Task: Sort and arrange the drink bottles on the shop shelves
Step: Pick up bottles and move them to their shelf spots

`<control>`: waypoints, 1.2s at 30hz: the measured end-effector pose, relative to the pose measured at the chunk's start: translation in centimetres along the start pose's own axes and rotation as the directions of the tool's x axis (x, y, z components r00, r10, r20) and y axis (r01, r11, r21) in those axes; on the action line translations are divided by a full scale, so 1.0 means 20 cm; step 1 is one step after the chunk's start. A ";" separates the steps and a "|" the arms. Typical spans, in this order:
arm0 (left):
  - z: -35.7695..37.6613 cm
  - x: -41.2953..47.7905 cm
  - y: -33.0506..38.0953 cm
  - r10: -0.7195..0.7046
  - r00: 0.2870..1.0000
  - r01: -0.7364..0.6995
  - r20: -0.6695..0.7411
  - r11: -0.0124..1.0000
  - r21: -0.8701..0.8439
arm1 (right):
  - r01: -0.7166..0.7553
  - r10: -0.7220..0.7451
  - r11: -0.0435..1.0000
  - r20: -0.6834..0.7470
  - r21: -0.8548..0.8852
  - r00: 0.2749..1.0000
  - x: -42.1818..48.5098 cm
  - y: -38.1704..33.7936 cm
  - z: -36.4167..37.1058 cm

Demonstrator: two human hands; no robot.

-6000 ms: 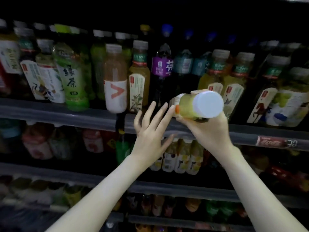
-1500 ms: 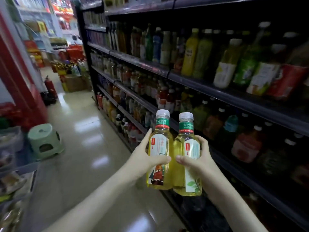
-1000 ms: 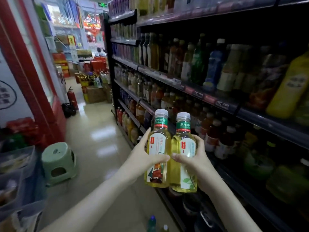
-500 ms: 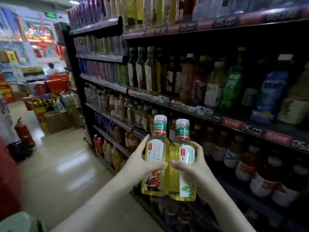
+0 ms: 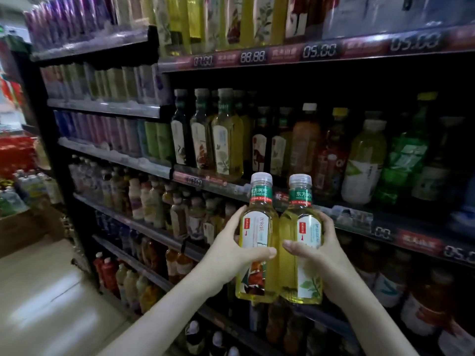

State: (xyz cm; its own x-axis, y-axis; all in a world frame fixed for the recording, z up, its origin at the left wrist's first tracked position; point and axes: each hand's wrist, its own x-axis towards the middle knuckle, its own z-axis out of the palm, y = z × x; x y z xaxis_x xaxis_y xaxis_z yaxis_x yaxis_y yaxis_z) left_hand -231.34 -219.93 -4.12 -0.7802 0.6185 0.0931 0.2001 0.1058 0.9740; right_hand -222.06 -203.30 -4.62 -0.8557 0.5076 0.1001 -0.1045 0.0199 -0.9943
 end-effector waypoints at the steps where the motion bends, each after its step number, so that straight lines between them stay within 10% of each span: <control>1: -0.04 0.05 0.00 0.008 1.000 -0.008 0.005 1.000 -0.001 | 0.004 -0.004 1.000 -0.012 0.005 1.000 0.04 0.00 0.03; 36: -0.40 0.69 0.06 0.268 0.921 -0.268 0.284 0.963 -0.038 | 0.099 -0.161 0.984 -0.497 -0.149 0.853 0.27 -0.13 0.35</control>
State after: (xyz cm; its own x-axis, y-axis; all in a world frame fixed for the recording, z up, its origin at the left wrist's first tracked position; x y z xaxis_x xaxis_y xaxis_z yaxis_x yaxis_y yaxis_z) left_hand -246.67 -217.54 0.09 -0.4964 0.8190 0.2878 0.3794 -0.0934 0.9205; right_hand -230.03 -206.67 -1.29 -0.4609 0.8578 0.2276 -0.1125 0.1979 -0.9737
